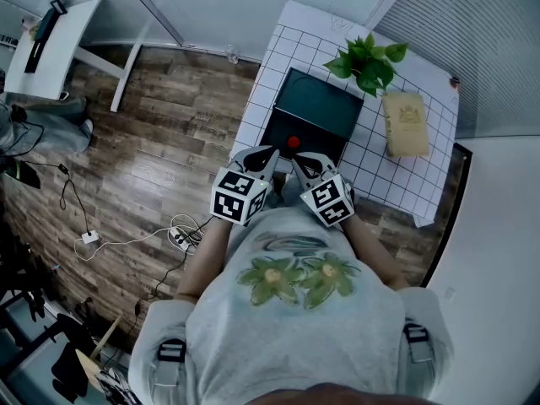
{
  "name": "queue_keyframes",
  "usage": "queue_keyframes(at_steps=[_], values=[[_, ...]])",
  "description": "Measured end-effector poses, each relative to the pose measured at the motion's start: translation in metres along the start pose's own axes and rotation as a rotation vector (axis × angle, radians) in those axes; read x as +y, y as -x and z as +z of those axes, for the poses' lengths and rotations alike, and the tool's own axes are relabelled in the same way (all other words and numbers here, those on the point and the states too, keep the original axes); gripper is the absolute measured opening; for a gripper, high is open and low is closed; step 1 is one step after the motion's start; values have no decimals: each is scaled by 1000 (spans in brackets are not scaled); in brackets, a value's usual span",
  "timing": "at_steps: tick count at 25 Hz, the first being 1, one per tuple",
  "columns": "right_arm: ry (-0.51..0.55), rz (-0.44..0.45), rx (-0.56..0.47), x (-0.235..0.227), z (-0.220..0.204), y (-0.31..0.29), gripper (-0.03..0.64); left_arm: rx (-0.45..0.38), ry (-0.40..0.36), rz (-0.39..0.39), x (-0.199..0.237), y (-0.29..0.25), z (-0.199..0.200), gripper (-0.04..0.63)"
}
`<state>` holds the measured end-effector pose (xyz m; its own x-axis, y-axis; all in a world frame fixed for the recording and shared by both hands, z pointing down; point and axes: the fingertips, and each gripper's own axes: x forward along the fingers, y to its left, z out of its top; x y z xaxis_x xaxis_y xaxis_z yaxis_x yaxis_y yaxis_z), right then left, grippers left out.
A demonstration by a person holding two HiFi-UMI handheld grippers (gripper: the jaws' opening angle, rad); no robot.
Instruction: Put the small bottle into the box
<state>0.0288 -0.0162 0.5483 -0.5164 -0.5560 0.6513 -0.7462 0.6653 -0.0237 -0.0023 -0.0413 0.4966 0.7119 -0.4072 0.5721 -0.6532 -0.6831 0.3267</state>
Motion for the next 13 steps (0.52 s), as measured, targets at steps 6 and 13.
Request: queue_keyframes(at_steps=[6, 13], values=[[-28, -6, -2, -2, -3, 1, 7, 6, -1, -2, -2, -2, -1, 6], [-78, -16, -1, -9, -7, 4, 8, 13, -4, -3, -5, -2, -3, 6]])
